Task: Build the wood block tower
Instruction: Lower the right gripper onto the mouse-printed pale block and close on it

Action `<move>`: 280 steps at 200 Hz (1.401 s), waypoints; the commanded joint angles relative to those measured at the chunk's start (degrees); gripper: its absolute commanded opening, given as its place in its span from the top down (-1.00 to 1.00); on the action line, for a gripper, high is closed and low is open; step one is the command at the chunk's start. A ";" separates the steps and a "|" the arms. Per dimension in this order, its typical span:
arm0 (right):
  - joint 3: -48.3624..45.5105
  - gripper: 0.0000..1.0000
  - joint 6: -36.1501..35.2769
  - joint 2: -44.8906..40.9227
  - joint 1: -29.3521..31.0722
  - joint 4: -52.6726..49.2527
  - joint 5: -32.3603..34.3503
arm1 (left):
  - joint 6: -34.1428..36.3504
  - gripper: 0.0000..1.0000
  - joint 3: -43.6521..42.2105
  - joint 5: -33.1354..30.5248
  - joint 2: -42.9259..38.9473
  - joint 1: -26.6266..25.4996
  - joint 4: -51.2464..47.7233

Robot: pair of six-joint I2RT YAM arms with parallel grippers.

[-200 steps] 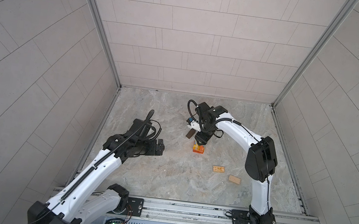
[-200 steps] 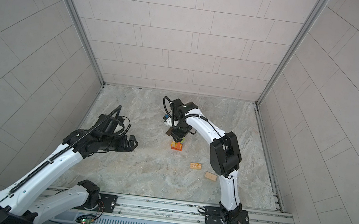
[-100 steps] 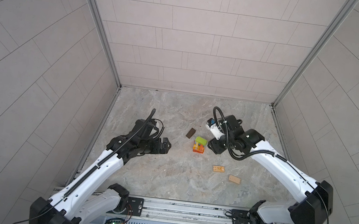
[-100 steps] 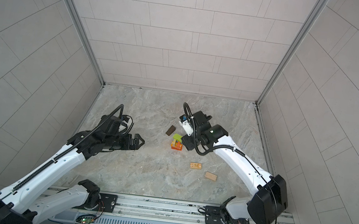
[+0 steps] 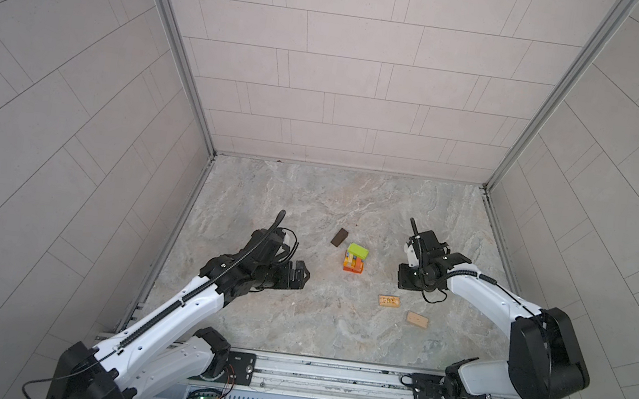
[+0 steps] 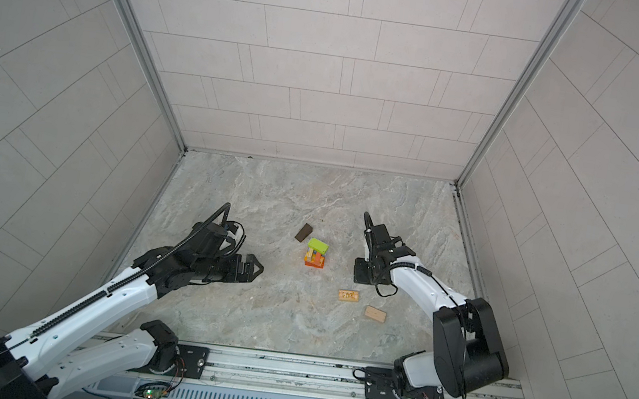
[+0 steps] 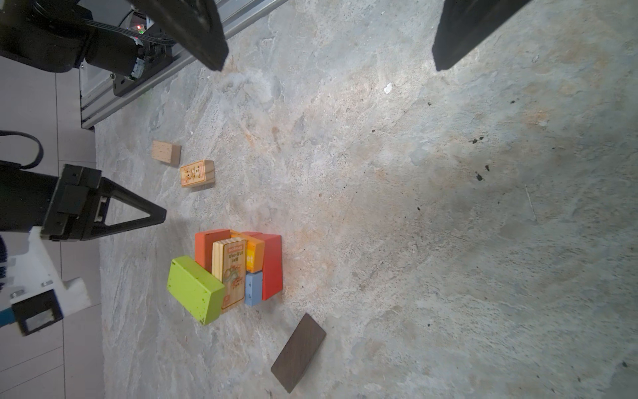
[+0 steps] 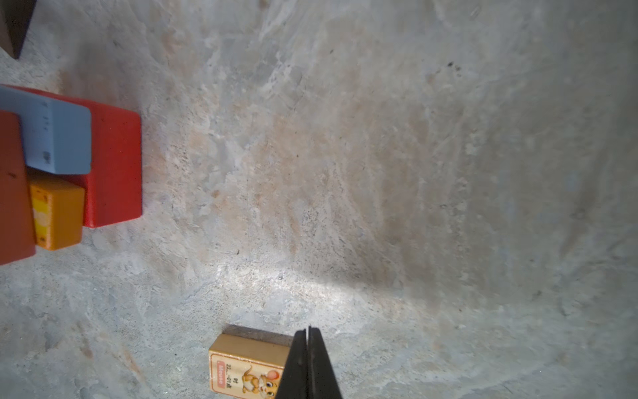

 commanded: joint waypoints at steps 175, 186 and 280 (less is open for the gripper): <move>-7.35 0.78 3.03 -10.43 3.99 -2.76 0.77 | -1.05 -1.00 -1.19 -2.12 -2.27 -0.55 -0.40; -6.34 0.54 1.77 -11.30 4.90 -3.61 1.38 | -0.85 -1.00 -0.85 -2.44 -2.71 -0.52 -1.10; -2.75 -0.27 -4.77 -5.90 14.93 -7.23 6.85 | -0.17 -1.00 0.31 -3.02 -3.48 -0.56 -3.04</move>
